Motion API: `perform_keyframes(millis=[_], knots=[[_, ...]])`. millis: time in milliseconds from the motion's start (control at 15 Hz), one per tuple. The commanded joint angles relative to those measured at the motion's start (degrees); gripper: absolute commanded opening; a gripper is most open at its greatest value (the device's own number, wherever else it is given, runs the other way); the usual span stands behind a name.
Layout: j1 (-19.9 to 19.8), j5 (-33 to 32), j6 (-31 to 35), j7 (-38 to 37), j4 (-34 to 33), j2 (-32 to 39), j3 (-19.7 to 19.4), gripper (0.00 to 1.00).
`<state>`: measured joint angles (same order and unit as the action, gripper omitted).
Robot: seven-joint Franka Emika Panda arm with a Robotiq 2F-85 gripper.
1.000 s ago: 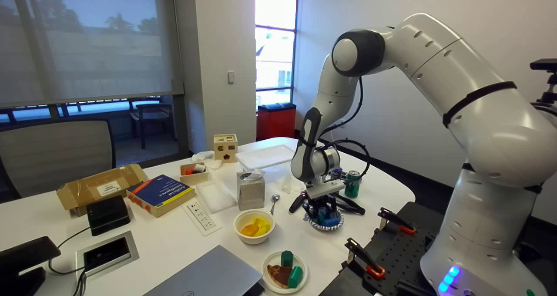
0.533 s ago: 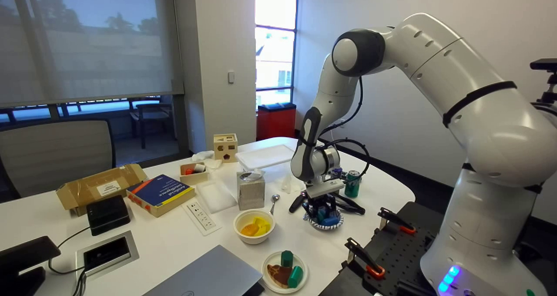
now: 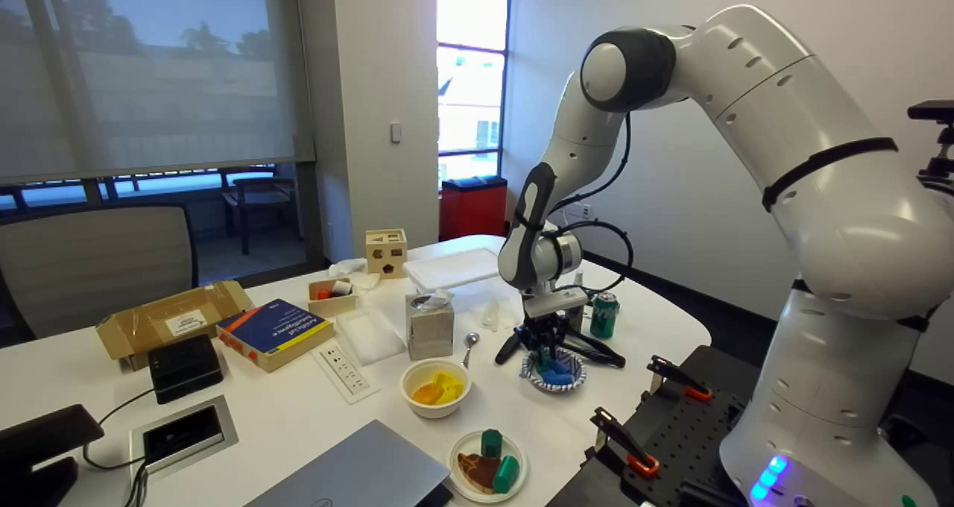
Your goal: Pick up the green cylinder and put it onto the plate
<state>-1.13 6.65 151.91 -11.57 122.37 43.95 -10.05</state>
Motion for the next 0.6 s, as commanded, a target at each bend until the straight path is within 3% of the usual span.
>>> perform_keyframes(millis=[0, 200, 267, 333, 467, 533], knots=[[-4.0, -0.1, 0.3, 6.5, 3.5, -5.8, 4.1, 0.12], [-4.7, -0.2, -0.2, 8.5, 4.0, -7.0, 5.7, 0.12], [-4.9, -0.1, -0.5, 8.6, 4.0, -7.0, 6.0, 0.31], [-4.6, -0.1, -0.6, 7.9, 4.0, -6.9, 5.8, 0.61], [-4.2, -0.2, -0.5, 6.9, 3.8, -6.1, 5.3, 0.57], [-4.0, -0.3, -0.3, 6.4, 3.9, -5.9, 4.9, 0.63]])
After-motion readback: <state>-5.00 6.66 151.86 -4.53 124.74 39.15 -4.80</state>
